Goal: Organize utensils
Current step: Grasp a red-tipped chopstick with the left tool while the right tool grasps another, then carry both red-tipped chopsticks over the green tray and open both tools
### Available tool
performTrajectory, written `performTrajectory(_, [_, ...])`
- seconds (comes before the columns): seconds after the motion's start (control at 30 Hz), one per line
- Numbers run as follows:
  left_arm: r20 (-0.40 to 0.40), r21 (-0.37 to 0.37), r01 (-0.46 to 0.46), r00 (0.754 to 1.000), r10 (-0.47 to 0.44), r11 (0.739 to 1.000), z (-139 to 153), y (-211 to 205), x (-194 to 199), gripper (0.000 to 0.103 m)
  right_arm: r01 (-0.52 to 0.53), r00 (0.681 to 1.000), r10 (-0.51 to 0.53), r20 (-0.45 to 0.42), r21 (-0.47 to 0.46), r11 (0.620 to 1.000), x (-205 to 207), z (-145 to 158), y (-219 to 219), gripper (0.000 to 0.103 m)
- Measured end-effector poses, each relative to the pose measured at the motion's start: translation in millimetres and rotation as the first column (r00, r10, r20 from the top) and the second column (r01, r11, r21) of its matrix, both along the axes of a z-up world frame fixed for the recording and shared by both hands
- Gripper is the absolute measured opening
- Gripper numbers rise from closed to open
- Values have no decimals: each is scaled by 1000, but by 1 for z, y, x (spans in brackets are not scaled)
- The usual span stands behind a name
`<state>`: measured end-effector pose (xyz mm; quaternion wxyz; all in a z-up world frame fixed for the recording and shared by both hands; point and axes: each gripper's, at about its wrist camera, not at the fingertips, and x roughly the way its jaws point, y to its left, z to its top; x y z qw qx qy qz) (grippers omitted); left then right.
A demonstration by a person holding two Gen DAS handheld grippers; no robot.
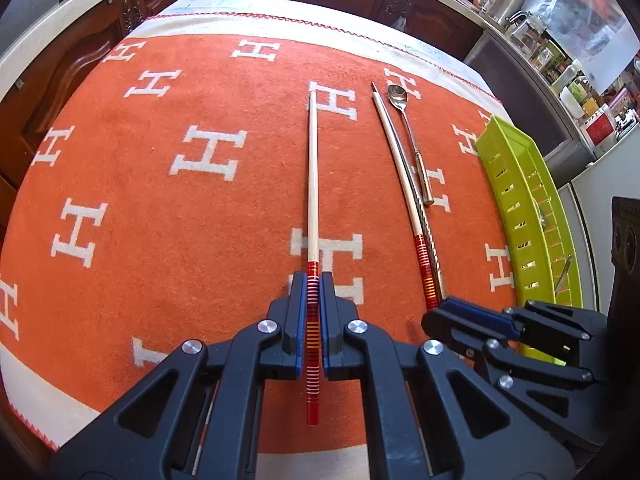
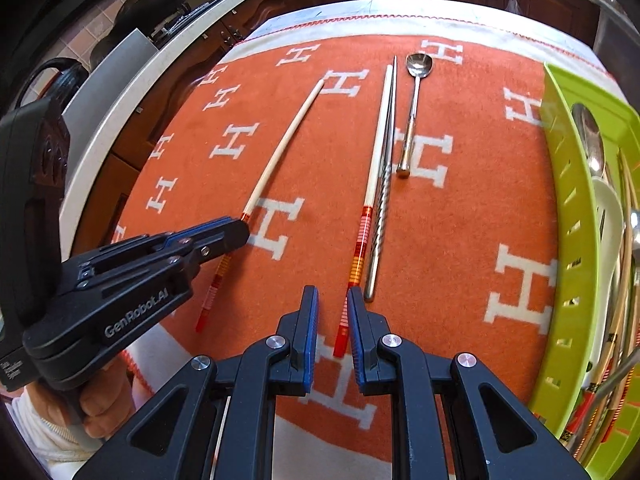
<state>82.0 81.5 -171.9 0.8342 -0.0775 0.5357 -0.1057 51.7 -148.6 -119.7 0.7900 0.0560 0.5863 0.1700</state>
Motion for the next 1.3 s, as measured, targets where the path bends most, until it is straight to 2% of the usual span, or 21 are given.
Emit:
performTrajectory(0.17, [-7, -18, -10, 1000, 10, 1000, -2, 6, 1, 3, 22, 999, -21, 29, -39, 999, 10, 1, 5, 15])
performTrajectory(0.27, [-5, -24, -14, 1000, 14, 1000, -3, 9, 2, 3, 40, 999, -39, 14, -46, 998, 19, -5, 7, 15])
performTrajectory(0.57, [10, -27, -21, 1000, 21, 999, -2, 14, 5, 3, 49, 993, -34, 117, -128, 991, 59, -7, 31, 15])
performTrajectory(0.67, [19, -11, -29, 999, 29, 1000, -1, 15, 3, 3, 44, 986, -8, 164, -220, 975, 62, -8, 44, 8])
performTrajectory(0.73, [35, -5, -29, 999, 29, 1000, 3, 14, 1, 3, 47, 985, -6, 174, -237, 970, 61, -8, 47, 6])
performTrajectory(1.0, [88, 56, 27, 996, -32, 998, 38, 10, -11, 3, 65, 991, -50, 125, -116, 991, 50, 1, 29, 5])
performTrajectory(1.17, [127, 80, 30, 991, -40, 996, 72, 6, -14, 3, 78, 988, -73, 139, -28, 997, 32, 26, 16, 5])
performTrajectory(1.3, [144, 133, 64, 986, -83, 989, 93, -7, -21, 3, 83, 982, -87, 166, 27, 996, 17, 55, -3, 5])
